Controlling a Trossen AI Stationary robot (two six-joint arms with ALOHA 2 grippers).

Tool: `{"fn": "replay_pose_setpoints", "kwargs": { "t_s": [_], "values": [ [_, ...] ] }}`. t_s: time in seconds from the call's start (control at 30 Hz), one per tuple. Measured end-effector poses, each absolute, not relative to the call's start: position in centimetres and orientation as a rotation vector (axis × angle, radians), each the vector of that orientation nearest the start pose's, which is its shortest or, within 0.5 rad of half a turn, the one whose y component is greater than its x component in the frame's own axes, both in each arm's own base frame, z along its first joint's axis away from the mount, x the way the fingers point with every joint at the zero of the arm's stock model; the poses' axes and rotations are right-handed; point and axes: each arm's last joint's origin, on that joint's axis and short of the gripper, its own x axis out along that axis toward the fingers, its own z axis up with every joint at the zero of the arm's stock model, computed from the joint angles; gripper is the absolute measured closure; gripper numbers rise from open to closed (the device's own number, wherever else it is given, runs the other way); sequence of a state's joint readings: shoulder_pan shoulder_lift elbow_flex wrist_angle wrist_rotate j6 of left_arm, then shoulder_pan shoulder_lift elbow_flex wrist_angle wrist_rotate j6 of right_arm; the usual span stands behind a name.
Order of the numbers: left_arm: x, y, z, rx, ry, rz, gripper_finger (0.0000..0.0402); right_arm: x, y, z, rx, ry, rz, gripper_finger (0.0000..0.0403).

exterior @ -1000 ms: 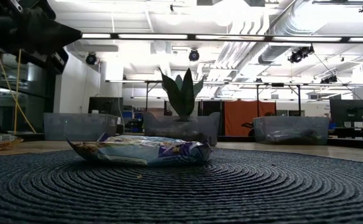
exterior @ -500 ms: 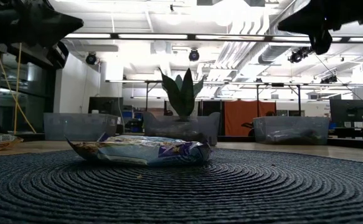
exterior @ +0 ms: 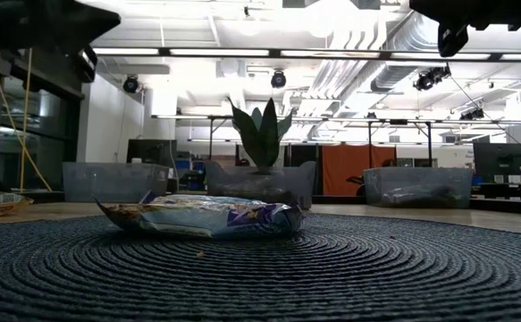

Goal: Pick and place Granola Bars by type
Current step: Put the yellow granola bar into the right black bin

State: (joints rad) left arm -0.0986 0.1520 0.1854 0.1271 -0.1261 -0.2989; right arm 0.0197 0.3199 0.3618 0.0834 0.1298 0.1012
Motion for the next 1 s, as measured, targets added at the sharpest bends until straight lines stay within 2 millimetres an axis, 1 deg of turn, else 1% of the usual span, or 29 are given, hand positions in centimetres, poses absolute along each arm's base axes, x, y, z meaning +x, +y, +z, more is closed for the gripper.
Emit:
{"fn": "replay_pose_setpoints", "kwargs": {
  "t_s": [0.13,0.3,0.4,0.57,0.7,0.83,1.0],
  "values": [
    [8.8,-0.5,24.9,-0.301,-0.099,0.021,0.0401,10.7,-0.4,26.8,0.105,-0.125,-0.076,0.0403],
    [6.7,-0.3,27.5,-0.292,0.049,0.042,0.0401,10.8,-0.5,26.8,0.105,-0.117,-0.069,0.0403],
    [5.3,-0.1,28.5,-0.335,0.139,0.06,0.0401,10.8,-0.6,26.8,0.105,-0.117,-0.078,0.0403],
    [3.4,0.0,30.0,-0.438,0.202,0.069,0.0401,10.7,-0.8,26.8,0.139,-0.125,-0.168,0.0402],
    [2.6,0.1,30.2,-0.593,0.245,0.098,0.0401,10.7,-1.0,26.8,0.128,-0.127,-0.234,0.0402],
    [2.4,0.0,29.4,-0.727,0.333,0.114,0.0401,10.7,-1.0,26.8,0.107,-0.125,-0.236,0.0402],
    [2.3,-0.1,29.0,-0.807,0.389,0.105,0.0401,10.7,-1.0,26.8,0.105,-0.125,-0.236,0.0402]
  ]
}}
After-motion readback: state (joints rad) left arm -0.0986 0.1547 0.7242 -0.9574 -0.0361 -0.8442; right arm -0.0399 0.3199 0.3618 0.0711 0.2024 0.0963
